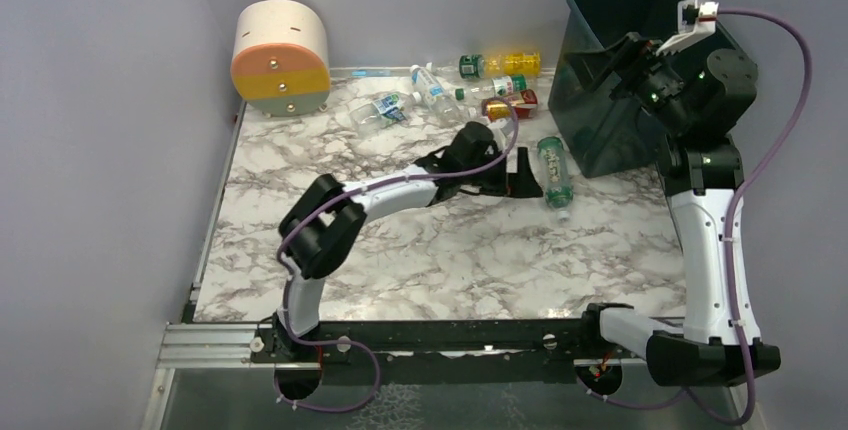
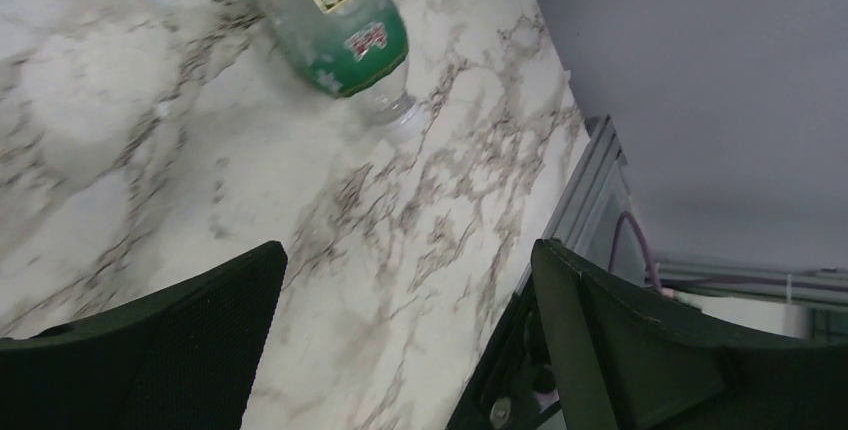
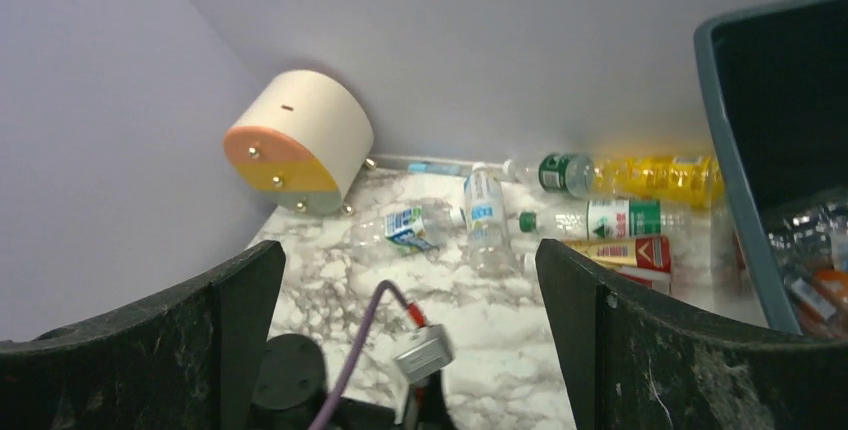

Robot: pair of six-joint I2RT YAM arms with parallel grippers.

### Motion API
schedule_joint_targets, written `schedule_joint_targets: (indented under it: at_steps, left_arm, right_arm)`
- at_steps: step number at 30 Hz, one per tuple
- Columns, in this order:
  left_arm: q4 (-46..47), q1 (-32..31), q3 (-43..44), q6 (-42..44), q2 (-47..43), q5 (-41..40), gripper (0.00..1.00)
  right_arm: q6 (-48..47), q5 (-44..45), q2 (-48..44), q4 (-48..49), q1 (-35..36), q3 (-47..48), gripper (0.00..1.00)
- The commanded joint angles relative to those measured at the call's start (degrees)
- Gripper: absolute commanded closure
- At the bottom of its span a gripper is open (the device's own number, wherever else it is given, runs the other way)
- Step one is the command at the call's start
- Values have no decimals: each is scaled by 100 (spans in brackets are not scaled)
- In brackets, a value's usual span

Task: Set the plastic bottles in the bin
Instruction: Place the plastic bottle in the trash bin, then pick up the plastic bottle at the center of the board.

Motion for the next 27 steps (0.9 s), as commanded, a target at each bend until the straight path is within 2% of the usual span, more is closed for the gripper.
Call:
schedule_joint_targets:
  at_steps: [1,7,14,27]
  left_arm:
    - [-402,-411,1578,-519,1362,-382,1]
    - [-1297,-587,3122,-912,2587,-1181,1]
    - [-2364,-657,4888,-942,3739,-1515,1]
    - [-2658,-644,5014,-960,4256,-1674,1]
  right_arm:
    - [-297,-22,-265,-766,22,-387,0]
    - [-416,-49,-471,-936,27,-603,0]
    - [-338,-59,-575,-797,27,-904,0]
    - [-263,1,-759,-592,24,-1360,0]
